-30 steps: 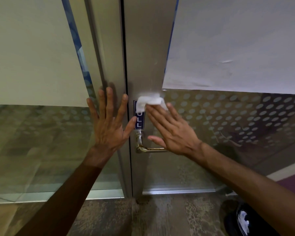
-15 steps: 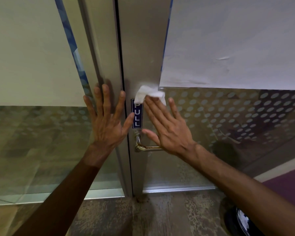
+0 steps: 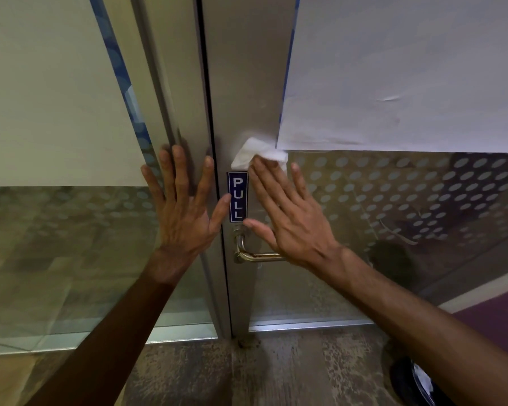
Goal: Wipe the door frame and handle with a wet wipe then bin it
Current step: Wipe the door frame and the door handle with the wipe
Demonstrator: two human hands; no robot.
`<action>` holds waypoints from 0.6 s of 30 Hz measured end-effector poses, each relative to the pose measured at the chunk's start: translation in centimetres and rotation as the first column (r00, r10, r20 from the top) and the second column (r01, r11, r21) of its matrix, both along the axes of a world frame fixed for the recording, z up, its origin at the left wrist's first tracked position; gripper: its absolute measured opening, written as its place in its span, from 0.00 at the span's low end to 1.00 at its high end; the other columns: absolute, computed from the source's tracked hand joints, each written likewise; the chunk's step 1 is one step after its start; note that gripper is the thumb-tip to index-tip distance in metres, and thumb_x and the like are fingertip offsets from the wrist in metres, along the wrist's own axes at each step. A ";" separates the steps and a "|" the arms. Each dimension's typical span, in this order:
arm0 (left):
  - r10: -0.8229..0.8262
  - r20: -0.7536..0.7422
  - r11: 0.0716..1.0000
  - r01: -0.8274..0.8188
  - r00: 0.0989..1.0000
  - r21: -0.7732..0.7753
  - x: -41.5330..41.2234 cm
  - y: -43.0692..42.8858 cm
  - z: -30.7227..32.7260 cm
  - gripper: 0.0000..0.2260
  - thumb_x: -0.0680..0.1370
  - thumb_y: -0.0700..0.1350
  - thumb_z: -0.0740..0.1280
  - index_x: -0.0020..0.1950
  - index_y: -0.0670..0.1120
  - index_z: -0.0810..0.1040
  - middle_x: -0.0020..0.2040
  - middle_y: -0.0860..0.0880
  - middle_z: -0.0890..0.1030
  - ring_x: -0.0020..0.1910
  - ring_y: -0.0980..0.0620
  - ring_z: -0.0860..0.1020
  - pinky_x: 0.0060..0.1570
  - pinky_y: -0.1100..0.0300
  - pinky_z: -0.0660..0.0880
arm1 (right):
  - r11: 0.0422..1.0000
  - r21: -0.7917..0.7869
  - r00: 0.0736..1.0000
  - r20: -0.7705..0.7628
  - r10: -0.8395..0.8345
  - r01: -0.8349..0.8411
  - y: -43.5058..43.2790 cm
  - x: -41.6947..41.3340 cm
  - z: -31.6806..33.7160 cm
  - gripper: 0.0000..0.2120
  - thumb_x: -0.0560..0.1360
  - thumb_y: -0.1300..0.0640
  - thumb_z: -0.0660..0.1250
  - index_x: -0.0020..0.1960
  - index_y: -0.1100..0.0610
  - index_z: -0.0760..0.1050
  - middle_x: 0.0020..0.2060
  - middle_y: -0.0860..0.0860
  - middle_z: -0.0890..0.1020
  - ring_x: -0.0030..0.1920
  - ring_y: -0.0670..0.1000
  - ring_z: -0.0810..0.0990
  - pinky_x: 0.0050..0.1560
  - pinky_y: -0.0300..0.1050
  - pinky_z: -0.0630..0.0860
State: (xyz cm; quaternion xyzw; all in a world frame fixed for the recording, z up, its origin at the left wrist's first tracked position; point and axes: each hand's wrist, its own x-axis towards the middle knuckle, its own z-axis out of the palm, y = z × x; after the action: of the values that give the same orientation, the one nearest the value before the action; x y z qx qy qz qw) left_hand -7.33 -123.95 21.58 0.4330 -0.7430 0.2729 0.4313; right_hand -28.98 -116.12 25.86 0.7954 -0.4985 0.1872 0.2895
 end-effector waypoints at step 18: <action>-0.003 -0.010 1.000 0.003 1.000 0.024 0.0 0.6 0.4 0.37 0.86 0.66 0.53 0.85 0.57 0.34 0.83 0.52 0.26 0.84 0.48 0.29 0.81 0.42 0.29 | 0.986 0.005 0.981 -0.104 0.163 -0.164 -0.6 -1.4 -1.6 0.29 0.84 0.64 0.58 0.81 0.69 0.52 0.81 0.65 0.53 0.82 0.63 0.50 0.82 0.60 0.55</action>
State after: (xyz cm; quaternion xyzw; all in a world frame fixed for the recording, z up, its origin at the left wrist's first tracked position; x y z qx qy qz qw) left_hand -7.37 -123.37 21.95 0.4383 -0.7446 0.2611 0.4304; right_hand -30.39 -116.69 24.22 0.8419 -0.4152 0.1694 0.3001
